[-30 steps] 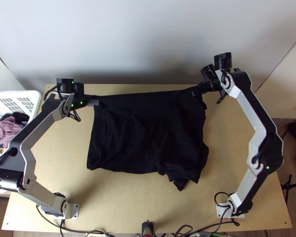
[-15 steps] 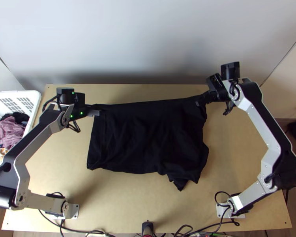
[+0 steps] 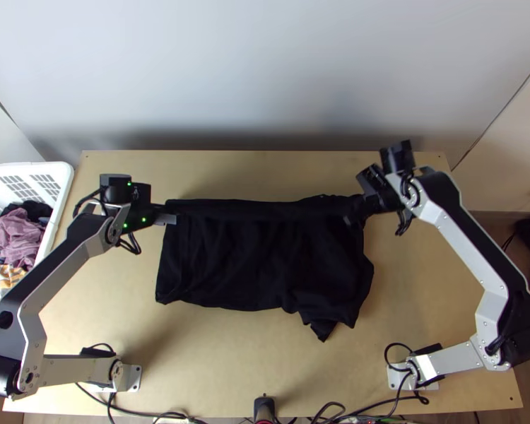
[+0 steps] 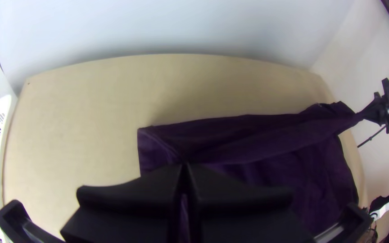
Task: Fold the t-shirt
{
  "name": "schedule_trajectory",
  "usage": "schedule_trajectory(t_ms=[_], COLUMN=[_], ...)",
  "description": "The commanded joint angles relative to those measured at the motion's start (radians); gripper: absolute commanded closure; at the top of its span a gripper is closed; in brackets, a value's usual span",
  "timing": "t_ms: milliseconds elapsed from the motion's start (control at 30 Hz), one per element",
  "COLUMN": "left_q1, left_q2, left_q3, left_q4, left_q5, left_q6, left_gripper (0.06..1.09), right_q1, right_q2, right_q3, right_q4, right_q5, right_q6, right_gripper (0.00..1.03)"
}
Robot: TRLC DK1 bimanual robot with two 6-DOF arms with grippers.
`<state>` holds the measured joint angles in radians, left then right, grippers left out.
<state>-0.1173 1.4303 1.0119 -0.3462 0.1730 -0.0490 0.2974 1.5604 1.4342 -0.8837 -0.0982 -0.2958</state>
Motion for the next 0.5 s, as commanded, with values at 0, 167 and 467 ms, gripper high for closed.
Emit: schedule_trajectory(t_ms=[0, 167, 467], left_q1=[-0.016, -0.038, -0.084], left_q2=[-0.01, 0.015, 0.019], left_q3=[-0.065, -0.136, -0.144], left_q4=[0.012, 0.049, 0.03], left_q5=[0.002, 0.002, 0.002], left_q6=[0.0, -0.006, -0.037], left_gripper=[1.05, 1.05, 0.41], right_q1=[0.052, 0.059, 0.059], right_q2=[-0.045, -0.054, -0.06], right_q3=[-0.13, -0.215, -0.273], right_q4=[-0.006, 0.022, 0.06], right_q5=[-0.001, -0.003, -0.003], right_q6=[0.004, 0.003, 0.007], right_gripper=[1.0, 1.0, 0.38])
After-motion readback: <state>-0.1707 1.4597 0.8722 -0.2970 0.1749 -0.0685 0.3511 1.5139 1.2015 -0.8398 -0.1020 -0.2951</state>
